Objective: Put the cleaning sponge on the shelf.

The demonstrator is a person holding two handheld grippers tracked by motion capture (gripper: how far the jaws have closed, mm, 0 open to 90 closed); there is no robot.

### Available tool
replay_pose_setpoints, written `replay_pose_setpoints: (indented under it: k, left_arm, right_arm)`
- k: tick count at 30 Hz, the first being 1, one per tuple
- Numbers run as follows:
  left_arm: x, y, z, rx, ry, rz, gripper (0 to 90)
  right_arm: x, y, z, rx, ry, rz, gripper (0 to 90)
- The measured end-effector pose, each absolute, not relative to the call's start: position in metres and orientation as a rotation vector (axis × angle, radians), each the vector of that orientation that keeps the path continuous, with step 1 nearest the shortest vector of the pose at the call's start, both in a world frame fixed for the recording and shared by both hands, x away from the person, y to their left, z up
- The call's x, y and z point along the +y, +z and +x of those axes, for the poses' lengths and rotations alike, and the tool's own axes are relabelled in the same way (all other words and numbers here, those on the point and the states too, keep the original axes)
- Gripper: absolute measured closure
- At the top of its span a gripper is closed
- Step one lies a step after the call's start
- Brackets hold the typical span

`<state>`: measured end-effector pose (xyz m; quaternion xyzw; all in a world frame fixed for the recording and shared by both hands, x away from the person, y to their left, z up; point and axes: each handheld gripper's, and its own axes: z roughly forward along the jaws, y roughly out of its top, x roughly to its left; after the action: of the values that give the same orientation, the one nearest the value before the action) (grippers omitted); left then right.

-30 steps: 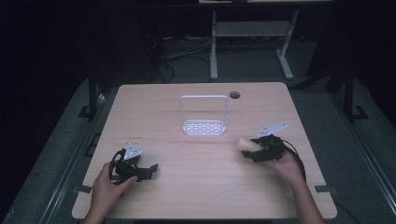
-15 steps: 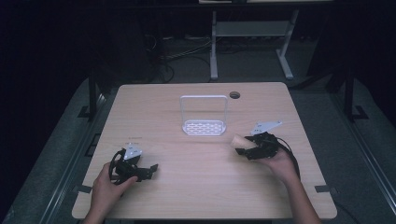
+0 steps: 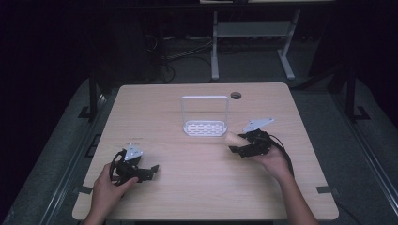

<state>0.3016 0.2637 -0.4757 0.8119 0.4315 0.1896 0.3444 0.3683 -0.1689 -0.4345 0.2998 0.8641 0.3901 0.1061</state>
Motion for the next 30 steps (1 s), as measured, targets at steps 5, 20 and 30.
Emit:
replay_pose_setpoints:
  k: [5,20,30]
  left_arm:
    - [0.264,-0.476,0.302,1.120,0.492,2.109,12.6]
    - [0.264,-0.476,0.302,1.121,0.491,2.108,12.6]
    - [0.264,-0.476,0.302,1.121,0.493,2.109,12.6]
  right_arm:
    - [-0.163,-0.433,0.371,2.540,1.155,0.875,37.0]
    - [-0.144,-0.430,0.380,2.543,1.156,0.861,36.9]
    - [-0.129,-0.430,0.386,2.536,1.155,0.863,36.9]
